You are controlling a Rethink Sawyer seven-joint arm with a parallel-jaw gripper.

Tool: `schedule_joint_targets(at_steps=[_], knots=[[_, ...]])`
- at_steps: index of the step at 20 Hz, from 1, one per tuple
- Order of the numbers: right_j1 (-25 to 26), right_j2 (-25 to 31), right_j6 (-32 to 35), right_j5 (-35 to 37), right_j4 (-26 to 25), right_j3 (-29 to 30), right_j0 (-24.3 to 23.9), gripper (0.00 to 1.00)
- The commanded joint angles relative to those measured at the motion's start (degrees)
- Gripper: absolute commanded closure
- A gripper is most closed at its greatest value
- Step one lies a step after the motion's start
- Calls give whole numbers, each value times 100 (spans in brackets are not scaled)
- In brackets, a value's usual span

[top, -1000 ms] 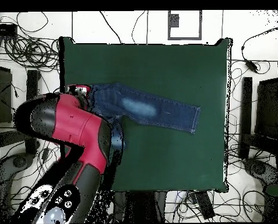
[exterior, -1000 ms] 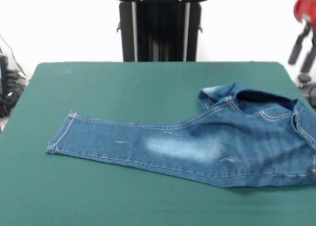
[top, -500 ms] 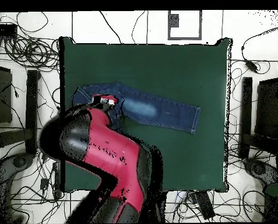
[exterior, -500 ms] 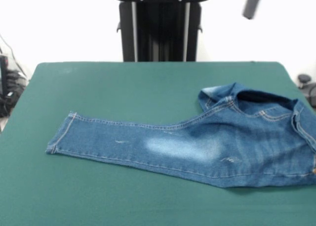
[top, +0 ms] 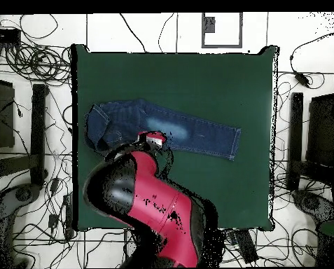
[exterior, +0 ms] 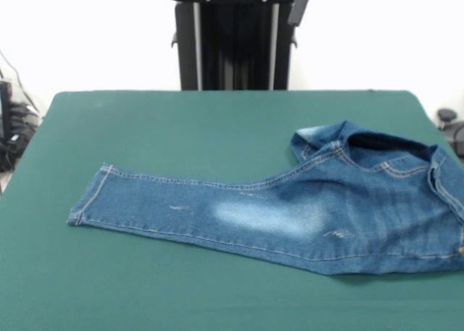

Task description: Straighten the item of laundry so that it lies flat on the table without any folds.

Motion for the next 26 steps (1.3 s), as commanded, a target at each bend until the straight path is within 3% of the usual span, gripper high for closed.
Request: schedule_joint_targets(at_steps=[1,6,10,13,18,21,26], knots=[[221,988,-180,-162,-574,795,120,0],[344,822,61,-40,-815,719,231,0],[-72,1046,-41,304,-790,1121,-26,0],[-224,726,-140,778,-1051,1112,29,0],[-812,462,-1031,1065,-1739,1247,-373,0],[-1003,572,-1047,1042,-1955,1321,-565,0],[-997,1098,-613,406,-2039,1620,-698,0]])
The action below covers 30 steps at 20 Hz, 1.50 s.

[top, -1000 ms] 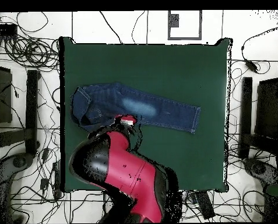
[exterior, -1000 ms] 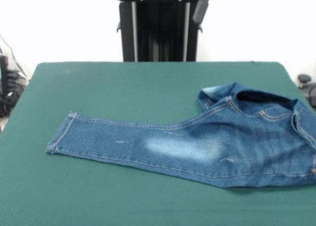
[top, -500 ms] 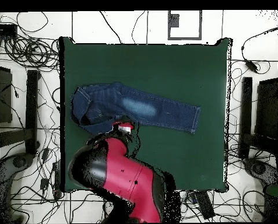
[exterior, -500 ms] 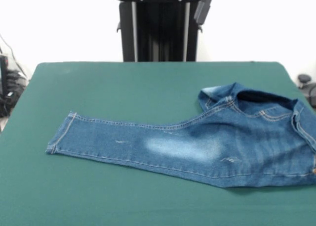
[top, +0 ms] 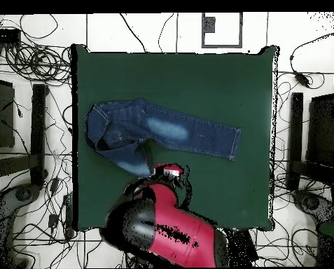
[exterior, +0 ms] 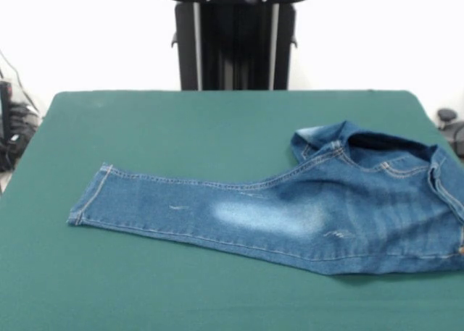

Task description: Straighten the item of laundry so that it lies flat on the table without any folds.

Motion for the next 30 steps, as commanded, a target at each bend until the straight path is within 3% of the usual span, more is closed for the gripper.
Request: schedule_joint_targets(at_steps=[1,8,30], knots=[[-41,1057,-496,-148,-303,995,-182,0],[792,1356,241,-1046,-249,909,-35,0],[1728,1749,391,-2829,-328,1169,-429,0]])
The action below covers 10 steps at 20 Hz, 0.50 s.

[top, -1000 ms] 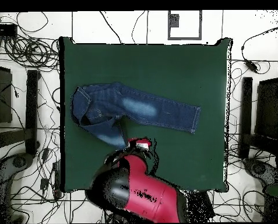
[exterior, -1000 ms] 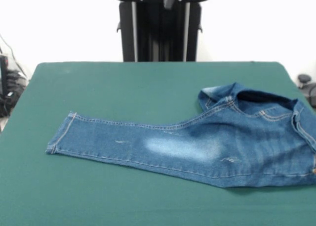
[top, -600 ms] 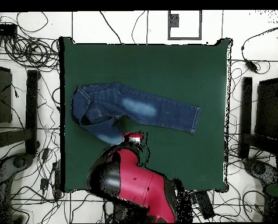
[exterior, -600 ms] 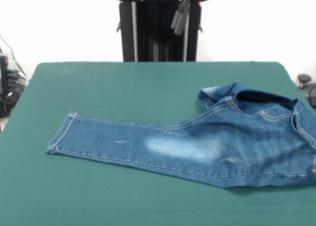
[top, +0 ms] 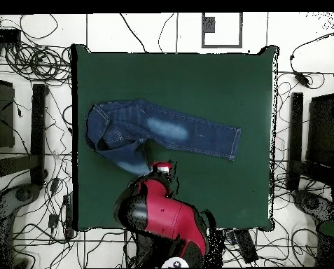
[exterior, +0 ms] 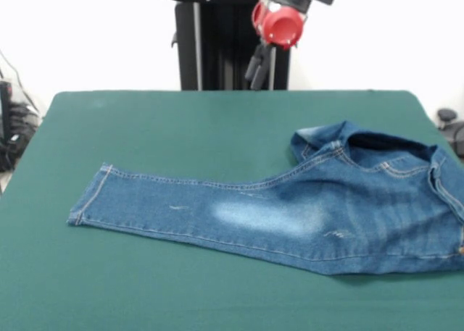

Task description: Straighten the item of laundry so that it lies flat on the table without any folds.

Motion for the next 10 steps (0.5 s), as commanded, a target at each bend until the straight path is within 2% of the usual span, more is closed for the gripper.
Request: schedule_joint_targets(at_steps=[1,6,10], knots=[[477,847,416,-646,-180,572,-51,0],[714,844,592,-914,31,521,178,0],[574,808,596,-655,181,494,381,0]])
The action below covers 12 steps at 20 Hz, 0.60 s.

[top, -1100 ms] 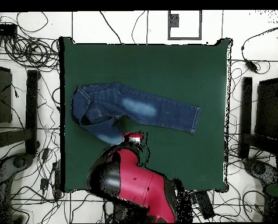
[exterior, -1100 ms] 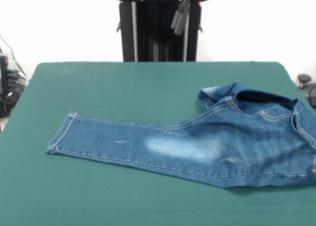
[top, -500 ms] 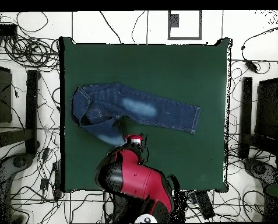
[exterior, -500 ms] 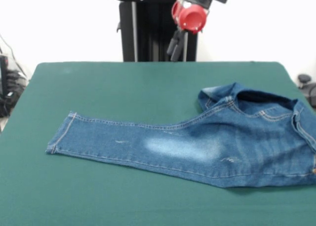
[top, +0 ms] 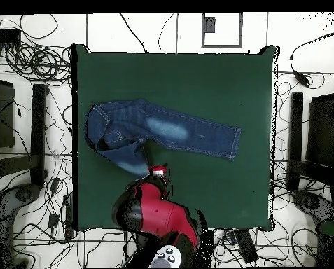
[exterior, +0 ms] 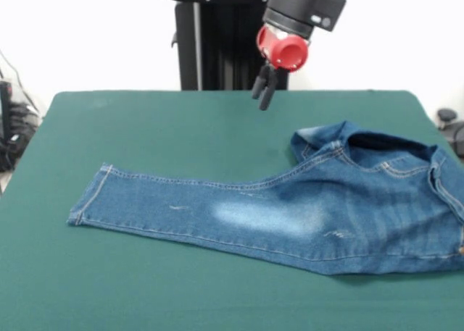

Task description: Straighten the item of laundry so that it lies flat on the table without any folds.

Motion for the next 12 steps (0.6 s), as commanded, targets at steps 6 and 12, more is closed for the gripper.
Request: schedule_joint_targets(at_steps=[6,12], knots=[[-271,619,624,505,364,254,541,0],[-496,566,692,900,566,127,805,0]])
